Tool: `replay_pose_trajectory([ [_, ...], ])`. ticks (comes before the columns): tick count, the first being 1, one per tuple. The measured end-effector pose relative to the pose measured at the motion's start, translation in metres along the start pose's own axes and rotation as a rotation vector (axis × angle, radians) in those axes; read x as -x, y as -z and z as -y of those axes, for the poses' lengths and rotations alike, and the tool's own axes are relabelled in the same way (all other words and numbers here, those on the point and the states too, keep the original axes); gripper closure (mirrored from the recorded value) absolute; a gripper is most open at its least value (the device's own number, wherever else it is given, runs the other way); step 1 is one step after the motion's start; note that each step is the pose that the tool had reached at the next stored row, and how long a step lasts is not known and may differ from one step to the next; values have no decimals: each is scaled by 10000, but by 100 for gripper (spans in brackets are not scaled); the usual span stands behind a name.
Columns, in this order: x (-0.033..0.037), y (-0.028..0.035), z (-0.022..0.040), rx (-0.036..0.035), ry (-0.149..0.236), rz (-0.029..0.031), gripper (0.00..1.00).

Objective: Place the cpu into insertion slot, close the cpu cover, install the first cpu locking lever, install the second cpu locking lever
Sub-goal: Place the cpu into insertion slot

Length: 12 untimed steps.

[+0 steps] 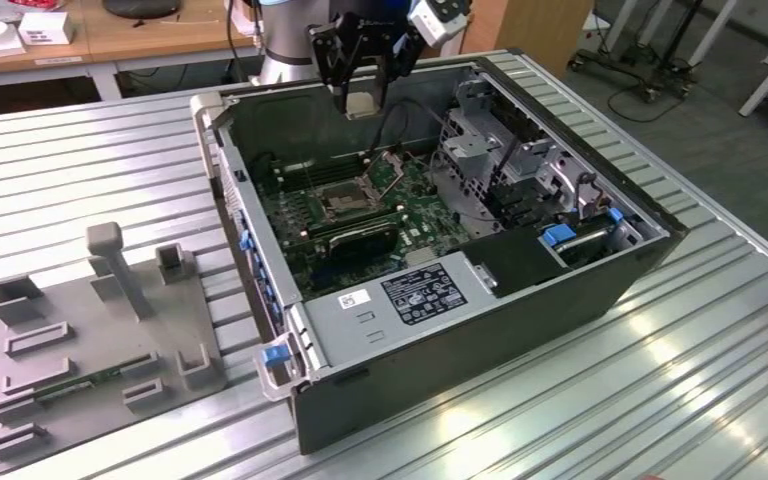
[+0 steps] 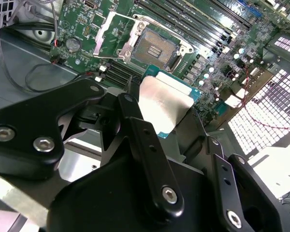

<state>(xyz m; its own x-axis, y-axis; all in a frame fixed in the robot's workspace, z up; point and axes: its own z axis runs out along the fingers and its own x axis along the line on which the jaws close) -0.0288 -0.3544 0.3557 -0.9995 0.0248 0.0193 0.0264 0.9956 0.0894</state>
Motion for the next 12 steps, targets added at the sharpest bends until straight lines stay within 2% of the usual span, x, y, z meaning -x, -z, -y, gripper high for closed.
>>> replay_pose_trajectory([
  [12,0,-25,2,1,0,0,46],
])
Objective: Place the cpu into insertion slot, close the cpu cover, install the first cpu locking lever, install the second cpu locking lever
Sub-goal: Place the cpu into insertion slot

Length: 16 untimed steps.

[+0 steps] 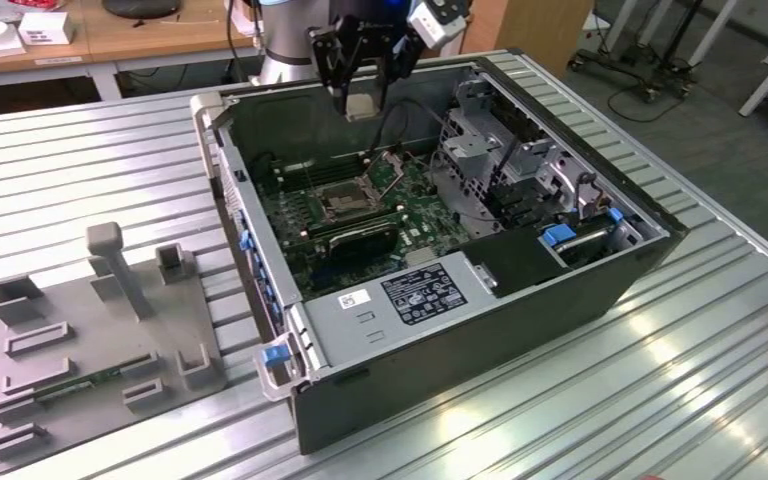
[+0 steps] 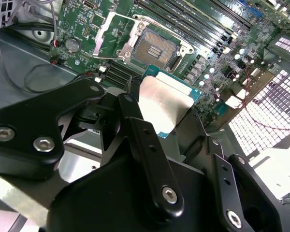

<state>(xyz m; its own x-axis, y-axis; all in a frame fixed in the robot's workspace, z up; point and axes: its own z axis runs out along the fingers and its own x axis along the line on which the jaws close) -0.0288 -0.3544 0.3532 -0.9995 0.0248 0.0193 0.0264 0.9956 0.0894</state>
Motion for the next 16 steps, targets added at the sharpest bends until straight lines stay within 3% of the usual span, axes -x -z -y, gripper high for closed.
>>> replay_pose_trajectory([
  [11,2,-99,9,1,0,0,46],
  [16,2,-113,10,0,0,0,46],
])
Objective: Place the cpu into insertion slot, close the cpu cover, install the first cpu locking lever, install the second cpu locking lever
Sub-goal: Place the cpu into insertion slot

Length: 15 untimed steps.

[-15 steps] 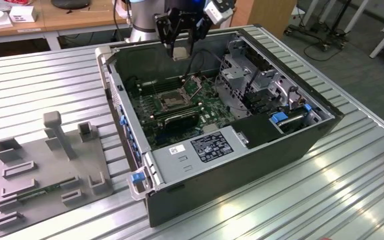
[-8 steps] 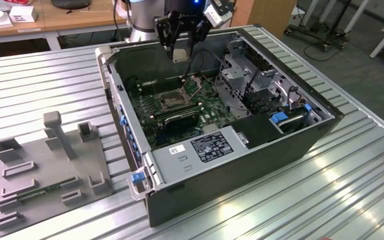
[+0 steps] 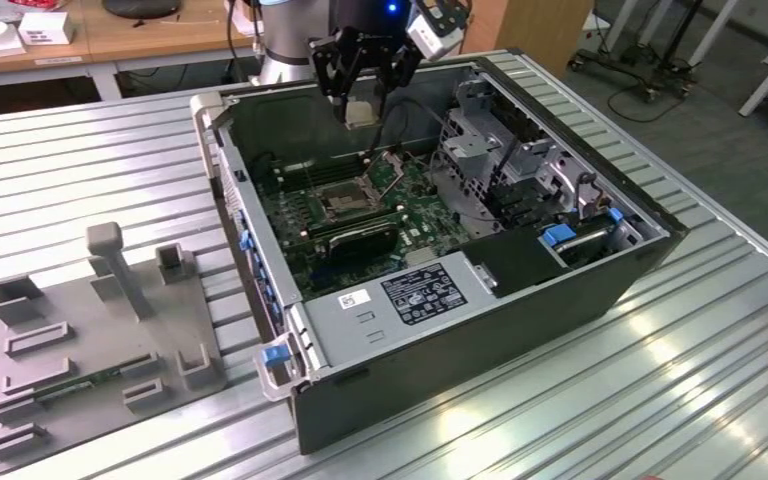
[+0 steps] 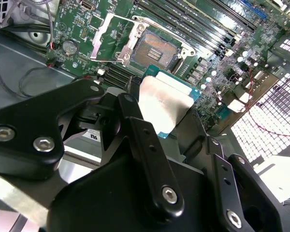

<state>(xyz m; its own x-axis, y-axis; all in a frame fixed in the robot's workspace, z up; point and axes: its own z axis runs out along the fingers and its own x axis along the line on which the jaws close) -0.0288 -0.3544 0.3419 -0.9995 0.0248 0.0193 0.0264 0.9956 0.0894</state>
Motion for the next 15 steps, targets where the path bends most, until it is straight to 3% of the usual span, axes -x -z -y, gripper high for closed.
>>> replay_pose_trajectory([
  [8,0,-15,2,3,0,1,46],
  [15,2,-92,8,1,0,0,46],
])
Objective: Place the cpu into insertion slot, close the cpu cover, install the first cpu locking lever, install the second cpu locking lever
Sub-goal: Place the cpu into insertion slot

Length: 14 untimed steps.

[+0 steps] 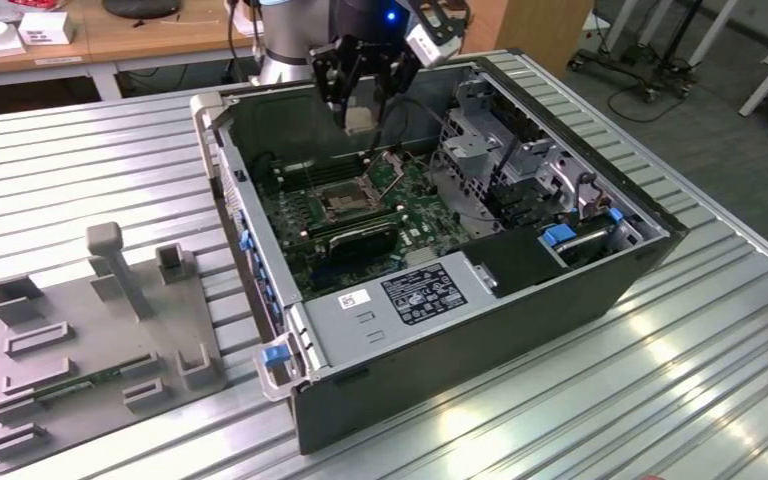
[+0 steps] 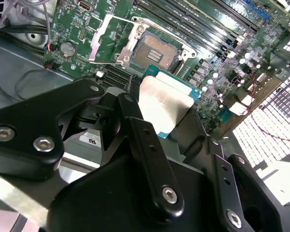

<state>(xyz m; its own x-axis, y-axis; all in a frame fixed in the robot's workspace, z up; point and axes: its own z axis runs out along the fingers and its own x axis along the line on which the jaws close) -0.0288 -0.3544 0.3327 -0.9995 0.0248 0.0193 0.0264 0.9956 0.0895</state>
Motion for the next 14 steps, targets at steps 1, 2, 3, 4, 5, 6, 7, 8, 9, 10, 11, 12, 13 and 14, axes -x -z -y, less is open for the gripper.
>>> replay_pose_trajectory([
  [1,0,-14,1,1,-1,1,46],
  [2,-2,-27,3,0,-1,0,46],
  [3,-4,-40,4,0,-1,1,46],
  [4,-7,-51,5,0,-1,1,46],
  [5,-10,-64,6,-1,-1,0,46],
  [6,-14,-78,7,0,-1,1,46],
  [7,-19,-93,9,0,-1,0,46],
  [8,-22,-105,10,0,-1,0,46],
  [9,-24,-115,11,-1,0,0,46],
  [10,-27,-123,12,0,0,2,46],
  [11,-30,-133,13,0,1,9,46],
  [12,-33,-145,14,0,2,19,46],
  [13,-35,-159,15,0,2,31,46],
  [14,-38,-174,17,1,4,44,46],
])
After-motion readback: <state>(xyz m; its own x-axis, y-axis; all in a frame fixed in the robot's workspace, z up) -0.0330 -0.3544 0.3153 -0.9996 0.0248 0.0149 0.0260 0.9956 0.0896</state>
